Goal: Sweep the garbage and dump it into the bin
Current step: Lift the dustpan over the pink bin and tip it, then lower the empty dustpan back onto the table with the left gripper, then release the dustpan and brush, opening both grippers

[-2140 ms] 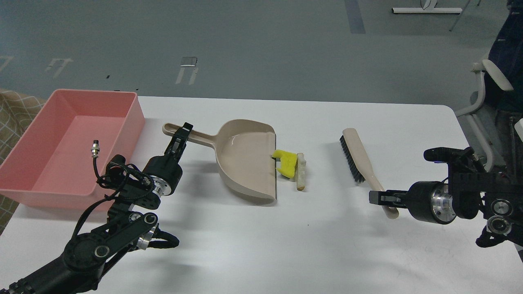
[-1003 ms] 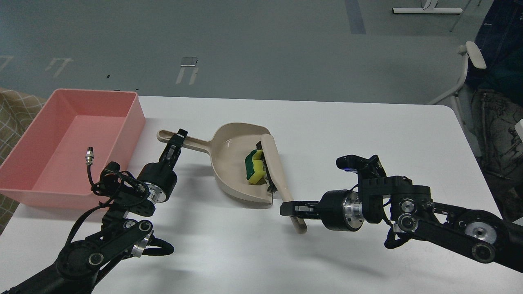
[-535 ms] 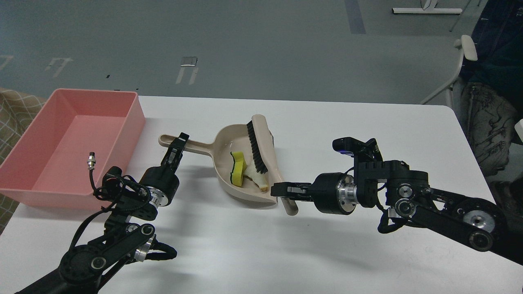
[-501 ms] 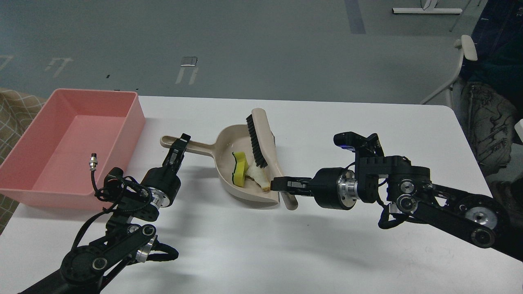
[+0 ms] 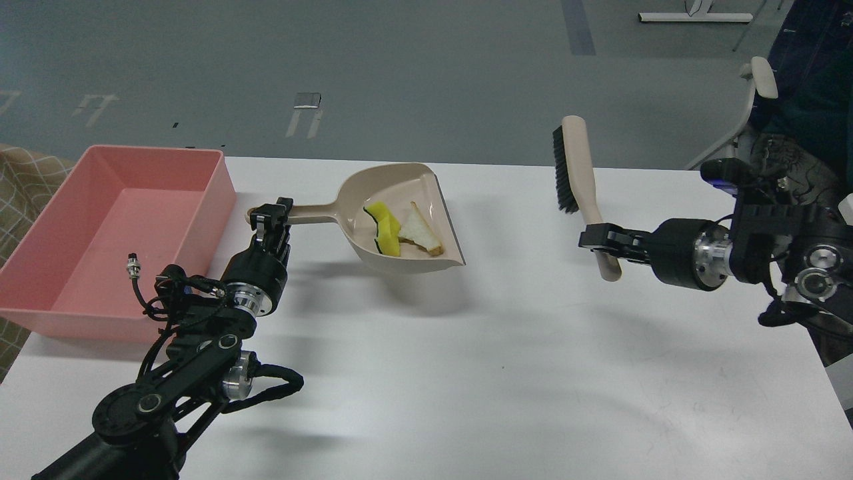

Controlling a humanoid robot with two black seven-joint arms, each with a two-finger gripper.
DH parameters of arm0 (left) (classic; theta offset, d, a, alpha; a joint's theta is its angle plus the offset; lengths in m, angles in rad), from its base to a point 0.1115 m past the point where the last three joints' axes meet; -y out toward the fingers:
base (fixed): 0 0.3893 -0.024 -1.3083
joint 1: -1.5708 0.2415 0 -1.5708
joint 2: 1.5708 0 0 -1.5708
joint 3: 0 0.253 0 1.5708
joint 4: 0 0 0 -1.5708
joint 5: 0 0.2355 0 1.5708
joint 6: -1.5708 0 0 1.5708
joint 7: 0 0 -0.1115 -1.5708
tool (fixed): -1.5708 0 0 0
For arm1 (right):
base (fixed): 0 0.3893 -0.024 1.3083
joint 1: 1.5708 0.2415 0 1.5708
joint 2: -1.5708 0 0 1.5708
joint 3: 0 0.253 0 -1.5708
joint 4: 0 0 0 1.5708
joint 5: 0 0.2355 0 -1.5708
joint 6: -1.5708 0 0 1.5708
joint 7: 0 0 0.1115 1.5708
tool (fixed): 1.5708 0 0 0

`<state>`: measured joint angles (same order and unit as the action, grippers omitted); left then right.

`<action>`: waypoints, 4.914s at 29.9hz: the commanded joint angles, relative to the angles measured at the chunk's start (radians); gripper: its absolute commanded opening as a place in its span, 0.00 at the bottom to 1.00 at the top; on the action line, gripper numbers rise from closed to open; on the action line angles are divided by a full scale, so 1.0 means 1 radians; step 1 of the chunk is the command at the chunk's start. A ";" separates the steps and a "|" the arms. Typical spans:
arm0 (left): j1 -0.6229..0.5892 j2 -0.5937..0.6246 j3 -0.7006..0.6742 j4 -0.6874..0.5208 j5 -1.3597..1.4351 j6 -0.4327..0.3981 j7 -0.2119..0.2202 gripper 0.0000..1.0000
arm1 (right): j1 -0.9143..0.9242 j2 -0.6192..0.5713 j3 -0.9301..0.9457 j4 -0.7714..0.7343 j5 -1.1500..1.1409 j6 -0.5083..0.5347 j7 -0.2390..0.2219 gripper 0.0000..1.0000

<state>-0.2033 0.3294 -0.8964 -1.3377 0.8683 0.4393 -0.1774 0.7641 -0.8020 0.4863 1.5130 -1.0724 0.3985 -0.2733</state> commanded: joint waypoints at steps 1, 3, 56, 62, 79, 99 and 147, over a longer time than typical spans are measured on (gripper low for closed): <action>-0.002 0.049 -0.038 -0.035 -0.012 -0.002 0.009 0.00 | -0.057 -0.060 0.005 0.013 0.003 -0.013 0.011 0.00; -0.002 0.111 -0.079 -0.083 -0.031 -0.007 0.018 0.00 | -0.077 -0.071 0.005 0.012 0.003 -0.027 0.022 0.00; 0.415 0.882 -0.628 0.048 0.577 0.022 -0.157 0.00 | -0.169 -0.033 0.044 0.023 0.002 -0.056 0.028 0.00; 0.230 0.884 -0.612 -0.040 0.548 -0.010 -0.159 0.00 | -0.181 -0.028 0.043 0.023 0.000 -0.053 0.029 0.00; -0.025 0.271 -0.322 -0.203 0.535 -0.352 0.053 0.00 | -0.207 -0.029 0.046 0.023 -0.003 -0.052 0.035 0.00; -0.027 -0.101 -0.089 0.069 0.538 -0.271 0.101 0.00 | -0.227 -0.036 0.044 0.024 -0.003 -0.047 0.035 0.00; 0.160 -0.064 -0.061 0.046 0.505 -0.211 0.004 0.98 | -0.236 -0.063 0.075 0.039 0.000 0.090 0.039 0.01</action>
<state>-0.0559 0.2613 -0.9547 -1.2746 1.3772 0.2287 -0.1679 0.5288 -0.8612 0.5649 1.5532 -1.0693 0.4887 -0.2309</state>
